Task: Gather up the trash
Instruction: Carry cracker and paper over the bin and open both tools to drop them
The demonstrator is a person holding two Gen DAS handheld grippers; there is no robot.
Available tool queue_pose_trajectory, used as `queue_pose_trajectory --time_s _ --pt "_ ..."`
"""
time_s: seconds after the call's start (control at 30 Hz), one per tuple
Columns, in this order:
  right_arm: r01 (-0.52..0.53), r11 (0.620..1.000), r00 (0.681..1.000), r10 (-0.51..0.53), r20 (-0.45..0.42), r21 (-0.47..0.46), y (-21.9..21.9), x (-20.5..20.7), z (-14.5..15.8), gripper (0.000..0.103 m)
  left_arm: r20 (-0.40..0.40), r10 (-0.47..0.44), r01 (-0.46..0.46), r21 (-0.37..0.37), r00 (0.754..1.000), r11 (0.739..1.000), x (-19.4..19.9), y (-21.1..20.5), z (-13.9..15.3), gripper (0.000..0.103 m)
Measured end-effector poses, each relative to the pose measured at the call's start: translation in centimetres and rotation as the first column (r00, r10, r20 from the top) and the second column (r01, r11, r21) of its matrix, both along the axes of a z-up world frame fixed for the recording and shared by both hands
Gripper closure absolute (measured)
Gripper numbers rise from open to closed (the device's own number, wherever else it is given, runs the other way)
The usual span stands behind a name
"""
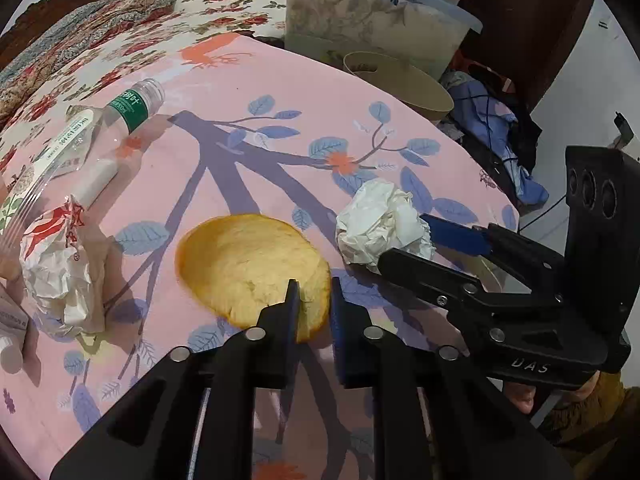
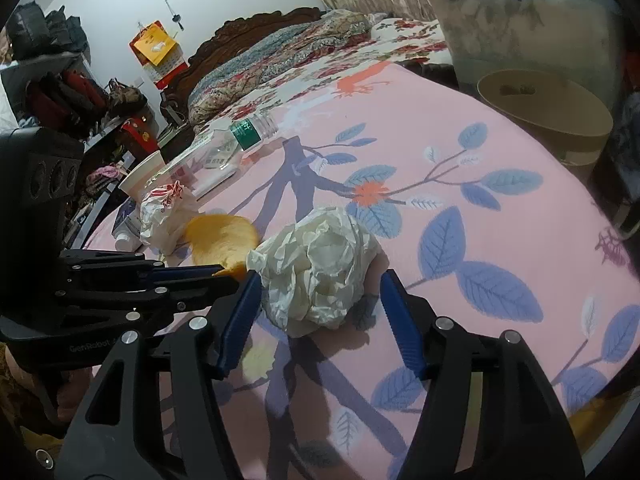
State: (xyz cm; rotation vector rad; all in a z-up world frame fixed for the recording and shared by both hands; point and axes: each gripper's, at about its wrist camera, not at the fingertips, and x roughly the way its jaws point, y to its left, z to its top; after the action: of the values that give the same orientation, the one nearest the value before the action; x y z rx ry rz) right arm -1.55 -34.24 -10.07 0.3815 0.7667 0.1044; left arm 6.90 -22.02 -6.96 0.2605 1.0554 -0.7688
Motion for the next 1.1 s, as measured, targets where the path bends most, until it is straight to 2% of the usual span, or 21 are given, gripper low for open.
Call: queue_pose_trajectory --time_s 0.1,0.13,0.17,0.27,0.47,0.6,0.73,0.9,1.1 --pt "-0.008 1.0 1.0 0.008 0.005 -0.016 0.2 0.2 -0.1 0.042 0.006 0.014 -0.014 -0.019 1.0 1.0 0.2 0.6 0.7 0.097" --pt "-0.023 0.999 1.0 0.023 0.004 -0.023 0.4 0.3 -0.2 0.06 -0.001 0.023 -0.023 -0.035 1.0 0.999 0.4 0.9 1.1 0.097" --pt "-0.036 0.999 0.999 0.036 0.004 -0.024 0.5 0.4 -0.2 0.061 -0.011 0.031 -0.031 -0.051 0.999 0.998 0.6 1.2 1.5 0.097" --pt "-0.015 0.999 0.999 0.016 0.03 -0.037 0.2 0.1 0.3 0.063 -0.051 0.044 -0.049 -0.101 0.998 0.994 1.3 1.8 2.4 0.098" --pt "0.047 0.999 0.998 -0.047 0.039 0.01 -2.7 -0.3 0.4 0.064 -0.155 0.017 -0.052 -0.224 0.988 0.973 2.9 1.0 4.1 0.098" --pt "0.1 0.995 0.993 -0.101 0.056 0.018 -5.1 -0.7 0.7 0.064 -0.169 -0.026 -0.015 -0.234 0.985 0.972 3.7 -1.5 4.7 0.099" --pt "0.17 0.985 0.982 -0.169 0.085 0.003 -8.9 -0.5 1.8 0.064 -0.134 -0.098 0.065 -0.234 0.986 0.97 5.2 -6.2 6.1 0.098" --pt "0.267 0.964 0.96 -0.265 0.094 -0.007 -15.8 1.3 2.6 0.064 -0.126 -0.189 0.151 -0.264 0.974 0.953 8.6 -14.9 7.8 0.099" --pt "0.362 0.932 0.931 -0.363 0.042 0.017 -23.5 5.3 1.7 0.061 -0.141 -0.236 0.184 -0.306 0.962 0.934 13.3 -24.4 8.3 0.098"
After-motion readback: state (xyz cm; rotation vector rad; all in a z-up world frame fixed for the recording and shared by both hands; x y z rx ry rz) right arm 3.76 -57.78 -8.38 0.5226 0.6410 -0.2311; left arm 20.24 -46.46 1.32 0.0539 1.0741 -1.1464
